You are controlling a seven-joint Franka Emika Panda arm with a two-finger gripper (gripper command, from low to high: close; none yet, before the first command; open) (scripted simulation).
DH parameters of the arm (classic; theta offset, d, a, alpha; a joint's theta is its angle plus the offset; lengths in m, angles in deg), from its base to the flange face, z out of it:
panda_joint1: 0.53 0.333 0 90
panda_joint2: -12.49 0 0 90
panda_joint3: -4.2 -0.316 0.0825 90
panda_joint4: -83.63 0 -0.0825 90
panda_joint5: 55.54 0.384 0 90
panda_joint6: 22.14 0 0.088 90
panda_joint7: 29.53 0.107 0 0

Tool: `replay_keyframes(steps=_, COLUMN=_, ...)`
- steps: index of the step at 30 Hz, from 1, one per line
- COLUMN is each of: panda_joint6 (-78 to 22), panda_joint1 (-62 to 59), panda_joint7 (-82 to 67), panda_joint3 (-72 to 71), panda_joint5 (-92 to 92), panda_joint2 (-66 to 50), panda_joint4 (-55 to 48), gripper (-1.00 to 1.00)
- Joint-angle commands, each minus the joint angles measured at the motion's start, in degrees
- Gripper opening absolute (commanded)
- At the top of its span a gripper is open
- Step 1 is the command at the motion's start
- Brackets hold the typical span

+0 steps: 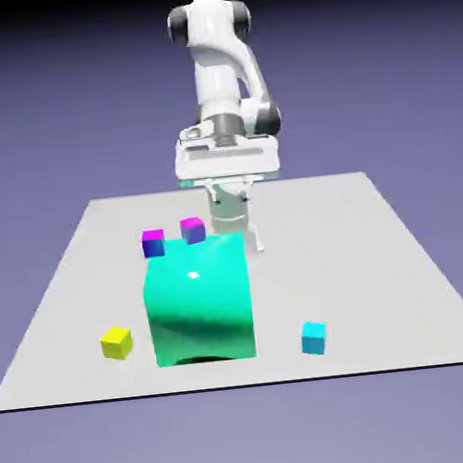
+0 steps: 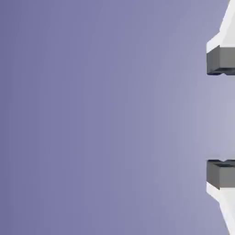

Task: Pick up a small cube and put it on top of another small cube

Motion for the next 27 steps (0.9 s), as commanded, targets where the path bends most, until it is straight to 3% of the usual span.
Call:
replay_keyframes(steps=1, panda_joint6=-1.60, panda_joint1=1.02, panda_joint7=-1.13, panda_joint3=0.09, panda_joint5=-0.77, panda_joint2=-2.08, panda_joint4=-1.29, gripper=0.00)
replay_keyframes(steps=24, panda_joint6=-38.31, panda_joint1=24.57, panda_joint7=-27.02, panda_joint3=2.23, panda_joint5=-18.40, panda_joint2=-49.84, panda_joint4=-30.94, gripper=0.00)
replay_keyframes(steps=27, panda_joint6=-37.42, panda_joint1=25.35, panda_joint7=-27.44, panda_joint3=2.75, panda_joint5=-19.72, panda_joint2=-53.69, panda_joint4=-31.88, gripper=0.00)
